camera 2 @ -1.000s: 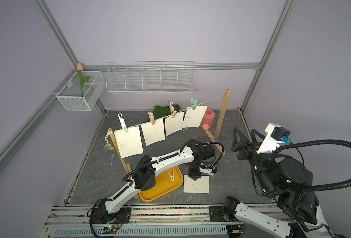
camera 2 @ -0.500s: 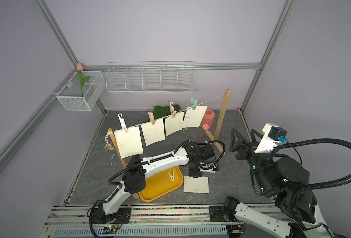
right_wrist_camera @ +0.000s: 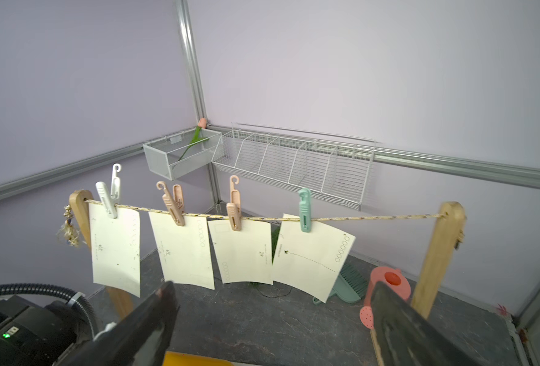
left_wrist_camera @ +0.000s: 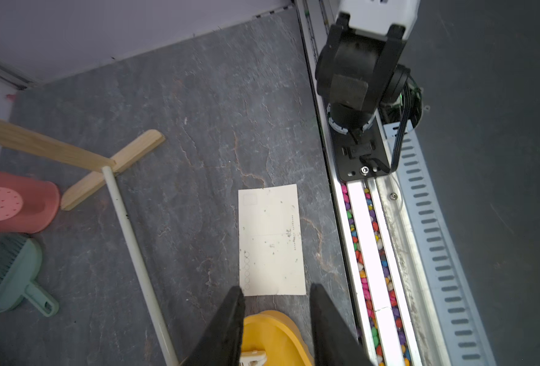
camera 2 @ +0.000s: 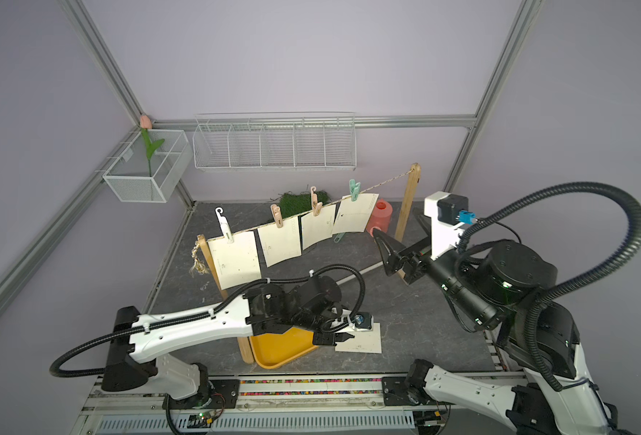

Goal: Remove the postcards from the strings
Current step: Pinch the postcard on the clothesline.

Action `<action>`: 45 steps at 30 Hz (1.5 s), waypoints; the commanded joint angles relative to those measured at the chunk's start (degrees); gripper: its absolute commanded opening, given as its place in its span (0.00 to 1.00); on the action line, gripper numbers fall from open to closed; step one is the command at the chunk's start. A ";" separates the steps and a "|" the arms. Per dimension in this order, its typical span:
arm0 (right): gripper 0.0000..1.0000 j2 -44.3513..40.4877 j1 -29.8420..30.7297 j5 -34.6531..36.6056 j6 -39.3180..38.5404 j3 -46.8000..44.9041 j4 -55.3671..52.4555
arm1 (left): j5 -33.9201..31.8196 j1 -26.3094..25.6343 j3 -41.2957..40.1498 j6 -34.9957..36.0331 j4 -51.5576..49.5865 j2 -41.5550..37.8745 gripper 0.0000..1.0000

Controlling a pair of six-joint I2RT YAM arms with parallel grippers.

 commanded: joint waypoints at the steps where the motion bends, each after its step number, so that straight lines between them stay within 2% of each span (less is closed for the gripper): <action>1: 0.95 7.30 -2.75 -11.17 -1.78 6.57 -6.62 | -3.10 0.15 -5.64 -4.81 12.59 -6.46 0.39; 7: 0.96 16.53 -21.94 -40.14 8.27 13.09 -6.64 | -10.76 0.39 -12.54 -11.66 20.65 -14.85 0.51; 10: 0.95 16.70 -27.39 -45.45 14.24 12.21 -3.66 | -11.57 1.59 -11.49 -12.53 19.73 -15.41 0.55; 15: 0.93 14.51 -32.94 -41.57 29.54 9.43 -0.81 | -11.22 4.54 -7.85 -12.35 18.15 -13.19 0.55; 20: 0.96 13.98 -33.62 -37.56 39.86 10.65 -3.05 | -11.79 7.33 -4.39 -9.61 21.06 -10.51 0.55; 24: 0.97 14.53 -33.83 -39.75 46.95 10.61 -2.76 | -14.19 7.96 -1.12 -6.87 24.18 -7.23 0.55; 27: 0.97 15.14 -33.89 -43.06 49.50 10.73 -3.00 | -18.08 7.91 -0.16 -5.83 27.08 -5.37 0.55; 35: 0.97 14.51 -33.97 -41.91 57.01 8.77 -5.07 | -28.42 7.94 -0.34 -1.82 33.14 -2.94 0.55; 38: 0.97 14.73 -33.90 -42.10 57.24 9.24 -5.44 | -31.76 7.89 -1.23 0.57 35.79 -2.32 0.55; 45: 0.97 13.31 -33.98 -41.63 56.42 7.59 -4.53 | -32.67 9.71 -0.54 1.18 36.84 -0.41 0.63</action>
